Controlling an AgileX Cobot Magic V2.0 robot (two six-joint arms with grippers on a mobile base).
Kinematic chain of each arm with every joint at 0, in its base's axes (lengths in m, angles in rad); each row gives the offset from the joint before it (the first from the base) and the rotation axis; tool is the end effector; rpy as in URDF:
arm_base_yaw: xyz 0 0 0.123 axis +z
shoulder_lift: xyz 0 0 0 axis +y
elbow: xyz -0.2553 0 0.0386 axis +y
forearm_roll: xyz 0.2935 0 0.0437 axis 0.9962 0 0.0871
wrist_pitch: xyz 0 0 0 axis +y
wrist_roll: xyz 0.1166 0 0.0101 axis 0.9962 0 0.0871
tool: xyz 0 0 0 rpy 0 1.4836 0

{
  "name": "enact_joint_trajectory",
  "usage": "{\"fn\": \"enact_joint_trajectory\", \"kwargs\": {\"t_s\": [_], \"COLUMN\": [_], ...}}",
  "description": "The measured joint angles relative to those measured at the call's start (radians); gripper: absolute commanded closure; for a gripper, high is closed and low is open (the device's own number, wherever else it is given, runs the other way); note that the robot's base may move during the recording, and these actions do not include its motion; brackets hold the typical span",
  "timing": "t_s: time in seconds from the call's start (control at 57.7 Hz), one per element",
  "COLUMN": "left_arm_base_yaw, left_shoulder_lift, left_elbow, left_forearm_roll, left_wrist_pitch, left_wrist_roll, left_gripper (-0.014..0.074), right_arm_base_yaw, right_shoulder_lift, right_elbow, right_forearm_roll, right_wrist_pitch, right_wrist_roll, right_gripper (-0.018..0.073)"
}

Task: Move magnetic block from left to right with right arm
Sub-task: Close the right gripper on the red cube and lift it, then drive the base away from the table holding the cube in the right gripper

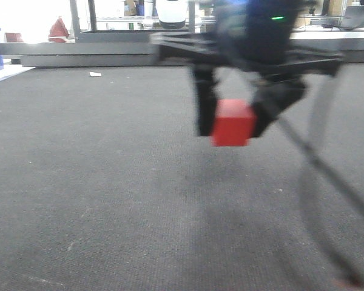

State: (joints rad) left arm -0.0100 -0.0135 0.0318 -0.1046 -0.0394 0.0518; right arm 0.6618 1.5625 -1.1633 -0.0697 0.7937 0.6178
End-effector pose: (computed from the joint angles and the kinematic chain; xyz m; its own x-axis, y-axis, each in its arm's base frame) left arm 0.1548 -0.0011 0.2090 0.1074 -0.0538 -0.9928 0.0116 0.9985 -0.0528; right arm 0.3005 0.2267 0.2003 -0.9148 -0.0306 -0.4027 -0.1227 0.9711 0.2048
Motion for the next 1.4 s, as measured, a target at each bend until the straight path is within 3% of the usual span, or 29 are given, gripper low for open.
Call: {"fn": "enact_joint_trajectory", "kwargs": {"t_s": [0.277, 0.52, 0.884, 1.127, 1.404], "left_arm_base_yaw": [0.0, 0.0, 0.0, 0.0, 0.0], "left_shoulder_lift": [0.0, 0.0, 0.0, 0.0, 0.0], "left_elbow": [0.0, 0.0, 0.0, 0.0, 0.0], "left_forearm_roll": [0.0, 0.0, 0.0, 0.0, 0.0], "left_wrist_pitch": [0.0, 0.0, 0.0, 0.0, 0.0], "left_wrist_roll": [0.0, 0.0, 0.0, 0.0, 0.0], "left_gripper": [0.0722, 0.0722, 0.0722, 0.0722, 0.0722], "right_arm_base_yaw": [-0.212, -0.383, -0.567, -0.583, -0.583], "right_shoulder_lift": [-0.29, -0.513, -0.769, -0.954, -1.211], "right_elbow": [0.294, 0.454, 0.607, 0.757, 0.87], "right_forearm_roll": [0.07, 0.128, 0.132, 0.126, 0.052], "right_wrist_pitch": [-0.221, -0.403, -0.592, -0.696, -0.706], "right_wrist_roll": [-0.301, -0.553, -0.584, -0.59, -0.59], "right_gripper": [0.0213, 0.0213, 0.0213, 0.0213, 0.0213]}}
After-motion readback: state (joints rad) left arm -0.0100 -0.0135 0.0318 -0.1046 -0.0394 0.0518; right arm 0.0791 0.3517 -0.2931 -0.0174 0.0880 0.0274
